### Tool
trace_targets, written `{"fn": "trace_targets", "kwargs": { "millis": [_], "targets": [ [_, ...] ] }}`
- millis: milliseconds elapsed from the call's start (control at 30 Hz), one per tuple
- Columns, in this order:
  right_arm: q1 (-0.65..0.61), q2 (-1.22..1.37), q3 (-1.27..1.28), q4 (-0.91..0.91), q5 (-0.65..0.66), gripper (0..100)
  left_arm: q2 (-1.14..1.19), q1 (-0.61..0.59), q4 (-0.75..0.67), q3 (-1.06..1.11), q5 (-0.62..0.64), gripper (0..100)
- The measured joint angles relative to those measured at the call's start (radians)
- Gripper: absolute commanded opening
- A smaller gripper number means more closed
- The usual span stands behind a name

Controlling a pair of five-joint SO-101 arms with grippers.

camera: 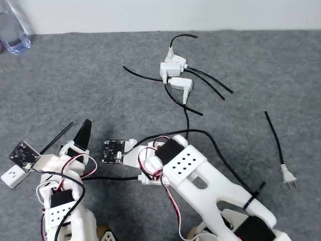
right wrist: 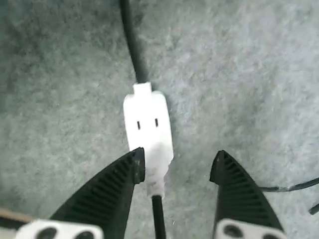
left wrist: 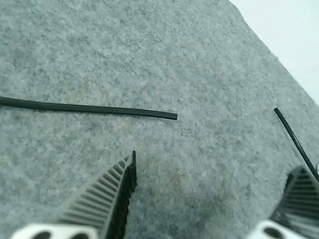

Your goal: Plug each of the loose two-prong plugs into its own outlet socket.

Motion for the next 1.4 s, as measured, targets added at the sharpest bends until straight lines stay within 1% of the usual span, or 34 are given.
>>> {"fn": "trace_targets", "kwargs": {
  "millis": [200, 333, 700, 900, 1067, 1100, 1233, 1267, 1333, 1400],
  "targets": [
    [-0.008, 0.000, -0.032, 0.104, 0.009, 21.3, 0.000, 0.000, 0.000, 0.000, 0.000, 43],
    [-0.006, 0.000, -0.032, 0.107, 0.044, 20.9, 0.000, 0.000, 0.000, 0.000, 0.000, 43],
    [-0.006, 0.121, -0.031, 0.060, 0.055, 20.8, 0.000, 0.000, 0.000, 0.000, 0.000, 43],
    [-0.006, 0.124, -0.028, 0.057, 0.084, 20.8, 0.000, 0.000, 0.000, 0.000, 0.000, 43],
    [0.038, 0.133, -0.026, 0.057, 0.083, 20.6, 0.000, 0.000, 0.000, 0.000, 0.000, 43],
    [0.041, 0.133, -0.015, 0.057, 0.084, 19.1, 0.000, 0.000, 0.000, 0.000, 0.000, 43],
    [0.038, 0.135, 0.003, 0.057, 0.115, 6.9, 0.000, 0.000, 0.000, 0.000, 0.000, 43],
    [0.038, 0.135, 0.003, 0.057, 0.117, 5.4, 0.000, 0.000, 0.000, 0.000, 0.000, 43],
    [0.041, 0.135, 0.005, 0.052, 0.118, 5.7, 0.000, 0.000, 0.000, 0.000, 0.000, 43],
    [0.041, 0.135, 0.005, 0.052, 0.118, 9.0, 0.000, 0.000, 0.000, 0.000, 0.000, 43]
  ]
}}
